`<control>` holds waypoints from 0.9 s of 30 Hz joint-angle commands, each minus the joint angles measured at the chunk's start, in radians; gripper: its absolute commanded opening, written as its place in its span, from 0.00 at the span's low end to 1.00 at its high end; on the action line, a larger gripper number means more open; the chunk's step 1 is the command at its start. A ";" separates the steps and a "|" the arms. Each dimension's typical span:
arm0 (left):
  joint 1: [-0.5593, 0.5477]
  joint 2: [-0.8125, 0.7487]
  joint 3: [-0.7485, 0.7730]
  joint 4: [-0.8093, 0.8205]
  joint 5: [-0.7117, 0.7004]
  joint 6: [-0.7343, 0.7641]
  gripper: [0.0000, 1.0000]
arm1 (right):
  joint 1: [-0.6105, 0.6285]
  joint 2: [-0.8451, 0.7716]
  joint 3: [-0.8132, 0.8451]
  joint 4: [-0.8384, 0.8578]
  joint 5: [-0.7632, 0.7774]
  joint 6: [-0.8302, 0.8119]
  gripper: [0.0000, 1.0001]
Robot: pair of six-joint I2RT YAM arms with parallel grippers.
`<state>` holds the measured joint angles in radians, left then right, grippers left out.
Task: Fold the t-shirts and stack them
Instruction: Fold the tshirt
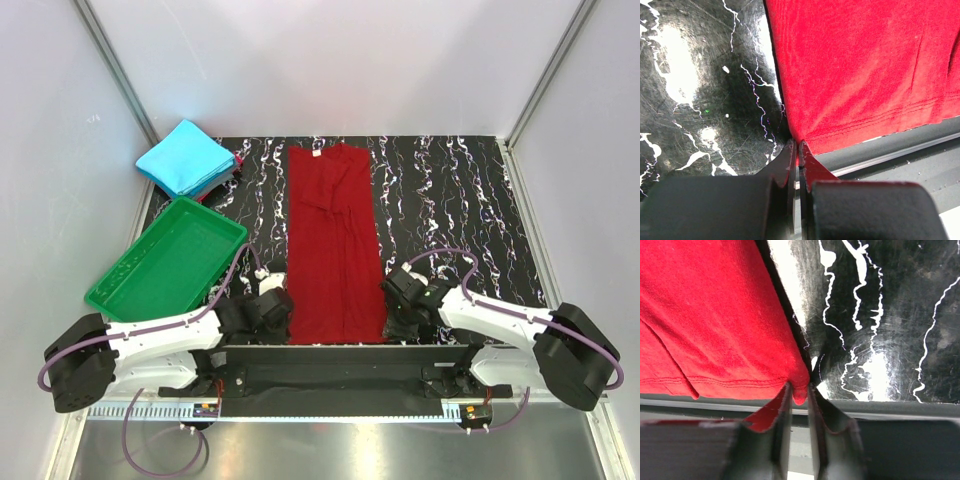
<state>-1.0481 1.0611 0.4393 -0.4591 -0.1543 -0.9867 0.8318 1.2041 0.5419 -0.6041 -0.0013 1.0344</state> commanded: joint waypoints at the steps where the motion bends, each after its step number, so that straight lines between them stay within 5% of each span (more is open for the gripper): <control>1: 0.000 -0.013 0.021 0.000 0.001 0.023 0.00 | 0.016 -0.006 -0.017 0.021 0.041 0.016 0.21; 7: -0.001 -0.006 0.013 0.010 0.022 0.019 0.00 | 0.024 -0.012 -0.016 0.011 0.038 0.016 0.00; 15: 0.040 -0.033 0.097 0.007 0.085 0.049 0.00 | 0.024 -0.083 0.111 -0.069 0.069 -0.036 0.00; 21: 0.278 0.098 0.234 0.005 0.205 0.213 0.00 | 0.001 0.119 0.300 -0.069 0.156 -0.220 0.00; 27: 0.437 0.371 0.467 0.022 0.243 0.350 0.00 | -0.149 0.316 0.486 0.036 0.155 -0.508 0.00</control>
<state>-0.6590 1.3460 0.8024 -0.4740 0.0330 -0.7425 0.7429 1.4582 0.9321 -0.6285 0.1036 0.7238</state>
